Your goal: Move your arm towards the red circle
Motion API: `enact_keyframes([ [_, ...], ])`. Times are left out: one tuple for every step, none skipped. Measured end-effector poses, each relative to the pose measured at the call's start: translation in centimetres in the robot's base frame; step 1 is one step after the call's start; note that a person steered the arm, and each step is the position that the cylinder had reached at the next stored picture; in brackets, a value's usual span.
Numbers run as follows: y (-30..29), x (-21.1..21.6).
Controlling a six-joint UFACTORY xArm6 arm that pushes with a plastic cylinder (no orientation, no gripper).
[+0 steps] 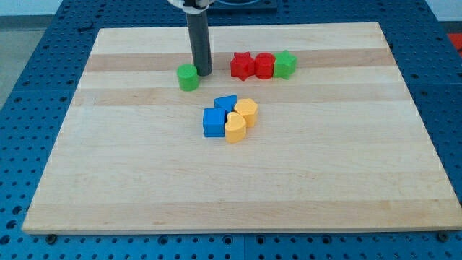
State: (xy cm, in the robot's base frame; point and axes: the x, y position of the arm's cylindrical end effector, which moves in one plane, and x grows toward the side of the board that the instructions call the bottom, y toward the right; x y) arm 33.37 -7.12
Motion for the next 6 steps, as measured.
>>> enact_keyframes([
  [-0.8, 1.7],
  [-1.4, 1.6],
  [0.2, -0.8],
  [2.1, -3.6],
  [4.9, -6.5],
  [9.2, -6.6],
])
